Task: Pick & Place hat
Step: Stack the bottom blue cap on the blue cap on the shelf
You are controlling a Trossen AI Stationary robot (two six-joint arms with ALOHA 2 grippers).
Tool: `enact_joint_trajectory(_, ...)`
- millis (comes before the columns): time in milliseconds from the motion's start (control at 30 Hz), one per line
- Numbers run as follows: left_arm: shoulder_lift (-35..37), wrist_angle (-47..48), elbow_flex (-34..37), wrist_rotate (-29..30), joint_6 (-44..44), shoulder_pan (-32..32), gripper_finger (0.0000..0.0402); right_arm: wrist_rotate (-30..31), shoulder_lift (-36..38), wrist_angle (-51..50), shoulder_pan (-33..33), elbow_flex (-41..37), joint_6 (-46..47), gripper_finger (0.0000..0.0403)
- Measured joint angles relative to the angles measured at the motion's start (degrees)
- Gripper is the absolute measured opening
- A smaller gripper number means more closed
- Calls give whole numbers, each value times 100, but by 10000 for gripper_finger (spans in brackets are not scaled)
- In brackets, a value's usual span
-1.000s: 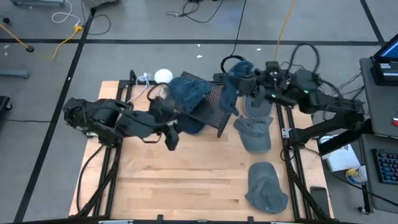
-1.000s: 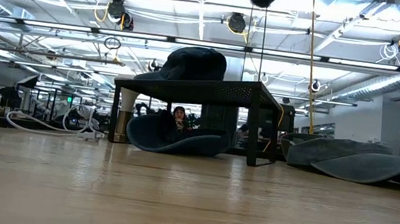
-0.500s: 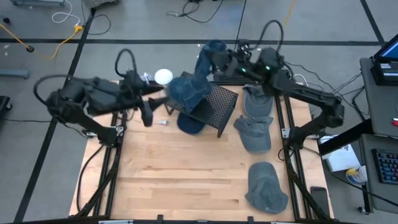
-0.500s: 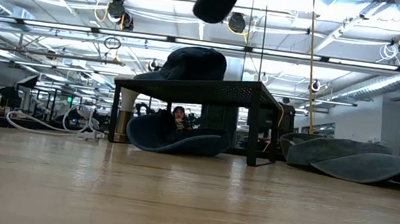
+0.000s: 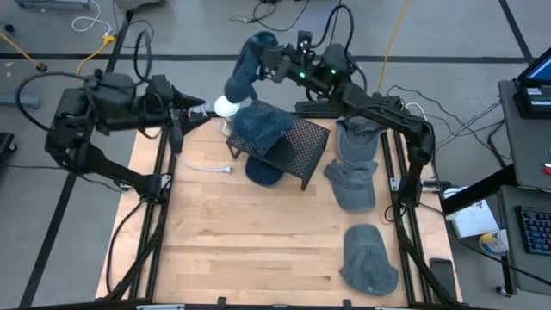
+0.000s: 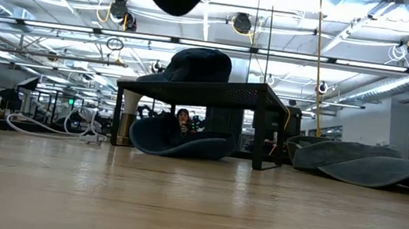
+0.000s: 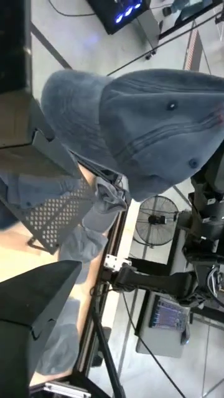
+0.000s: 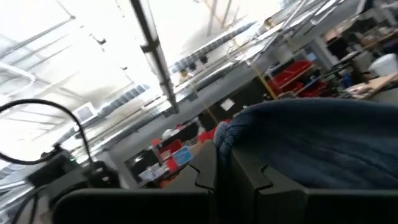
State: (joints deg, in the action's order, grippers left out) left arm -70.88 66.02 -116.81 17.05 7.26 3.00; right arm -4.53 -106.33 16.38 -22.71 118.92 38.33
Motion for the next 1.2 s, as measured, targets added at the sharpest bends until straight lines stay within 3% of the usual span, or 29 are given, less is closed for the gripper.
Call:
enact_joint_trajectory(200,131,212,0,-407,-318,615,220,182,-373,10,-33,5,26,7)
enact_joint_trajectory(533,151,508,0,-405,-268,1085,211,1218,-516,-439,269,-222,348,7)
enact_joint_trajectory(900,152,498,0,-406,-264,1098,232,1375,-478,-484,375,-1123,913,7)
enact_joint_trajectory(1200,152,500,0,-406,-269,1098,217,1765,195,-373,435,-2360,1508,7)
